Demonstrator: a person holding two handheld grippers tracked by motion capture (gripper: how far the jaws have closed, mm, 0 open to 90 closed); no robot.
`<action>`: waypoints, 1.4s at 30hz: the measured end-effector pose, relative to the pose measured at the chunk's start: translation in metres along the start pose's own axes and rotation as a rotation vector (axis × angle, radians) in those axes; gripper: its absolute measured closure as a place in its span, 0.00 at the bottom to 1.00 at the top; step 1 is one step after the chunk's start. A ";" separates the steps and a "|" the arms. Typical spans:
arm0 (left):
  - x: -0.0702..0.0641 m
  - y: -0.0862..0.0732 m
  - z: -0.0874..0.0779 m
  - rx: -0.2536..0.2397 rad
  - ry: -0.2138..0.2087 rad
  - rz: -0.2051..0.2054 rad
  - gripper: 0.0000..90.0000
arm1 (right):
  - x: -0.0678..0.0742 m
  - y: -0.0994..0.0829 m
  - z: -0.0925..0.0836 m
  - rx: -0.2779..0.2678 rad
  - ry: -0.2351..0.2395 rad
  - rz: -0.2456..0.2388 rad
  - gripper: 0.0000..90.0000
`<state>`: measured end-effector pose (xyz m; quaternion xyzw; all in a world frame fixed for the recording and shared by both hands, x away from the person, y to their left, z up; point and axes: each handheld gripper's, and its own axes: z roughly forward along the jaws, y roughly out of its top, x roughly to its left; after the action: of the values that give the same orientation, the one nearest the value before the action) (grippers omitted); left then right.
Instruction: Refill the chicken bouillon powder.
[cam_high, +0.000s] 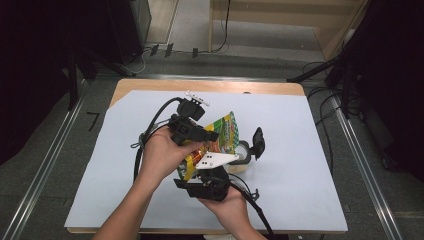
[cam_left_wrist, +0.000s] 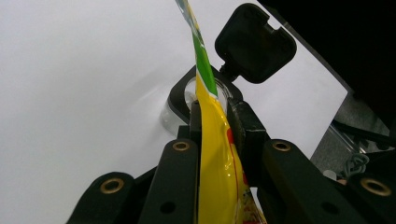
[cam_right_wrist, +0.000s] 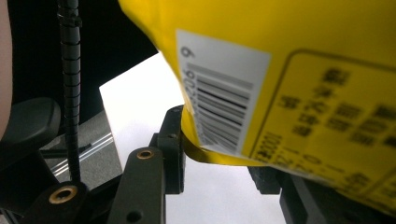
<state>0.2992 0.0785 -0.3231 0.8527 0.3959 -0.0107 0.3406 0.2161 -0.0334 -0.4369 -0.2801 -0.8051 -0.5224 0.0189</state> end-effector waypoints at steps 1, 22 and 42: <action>0.000 0.000 0.000 -0.003 0.000 0.000 0.90 | 0.000 0.000 0.000 -0.001 0.000 0.001 0.71; 0.000 0.000 0.002 -0.002 -0.010 -0.007 0.86 | -0.007 -0.002 0.000 -0.018 0.023 0.056 0.72; 0.001 -0.001 0.002 -0.001 -0.009 -0.011 0.87 | -0.006 -0.002 0.000 -0.007 0.013 0.034 0.72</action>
<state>0.3003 0.0783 -0.3257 0.8503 0.3989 -0.0162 0.3428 0.2202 -0.0368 -0.4407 -0.2905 -0.7983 -0.5266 0.0323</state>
